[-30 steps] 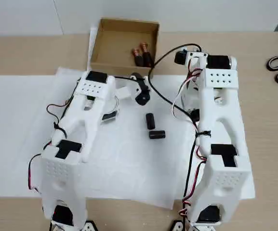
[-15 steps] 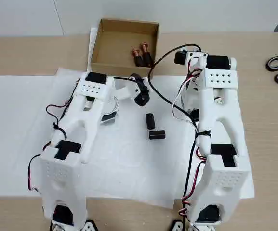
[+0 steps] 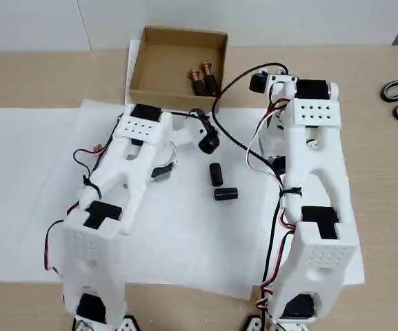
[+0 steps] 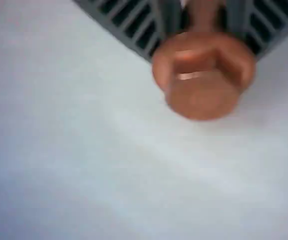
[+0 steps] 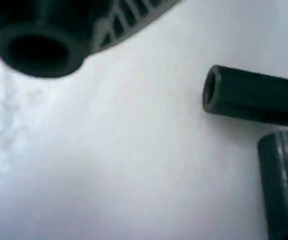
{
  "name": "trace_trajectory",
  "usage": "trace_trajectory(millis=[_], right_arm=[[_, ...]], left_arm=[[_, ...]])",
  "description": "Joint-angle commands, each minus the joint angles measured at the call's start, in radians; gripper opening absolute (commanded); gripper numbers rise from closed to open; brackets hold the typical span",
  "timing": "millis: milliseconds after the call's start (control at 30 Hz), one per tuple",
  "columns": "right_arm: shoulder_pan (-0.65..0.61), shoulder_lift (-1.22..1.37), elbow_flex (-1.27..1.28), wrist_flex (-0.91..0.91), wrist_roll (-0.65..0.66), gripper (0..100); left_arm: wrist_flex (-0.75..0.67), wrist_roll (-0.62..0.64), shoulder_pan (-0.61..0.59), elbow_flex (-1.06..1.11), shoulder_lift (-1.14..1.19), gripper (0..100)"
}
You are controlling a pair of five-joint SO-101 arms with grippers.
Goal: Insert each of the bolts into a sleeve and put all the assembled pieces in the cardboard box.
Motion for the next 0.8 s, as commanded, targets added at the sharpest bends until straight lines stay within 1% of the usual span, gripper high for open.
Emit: trace_trajectory(millis=[0,100,367,533,667,767], right_arm=[[0.010,-0.082,-0.041,0.022,0.008,0.4],[0.010,-0.114,-0.041,0.022,0.008,0.4],[0.012,-0.338,-0.041,0.022,0.009,0.4],[0.012,-0.470,-0.041,0.022,0.009,0.4],[0.012,-0.545,-0.041,0.021,0.009,0.4],[0.012,-0.588,-0.041,0.021,0.009,0.4]], left_arm=[[0.103,0.021,0.029,-0.097,-0.015,1],[0.164,0.029,0.029,-0.166,-0.015,1],[0.170,0.172,0.026,-0.278,-0.043,1],[0.170,0.233,0.020,-0.274,-0.221,1],[0.170,0.347,-0.028,-0.252,-0.382,1],[0.170,0.414,-0.080,-0.197,-0.496,1]])
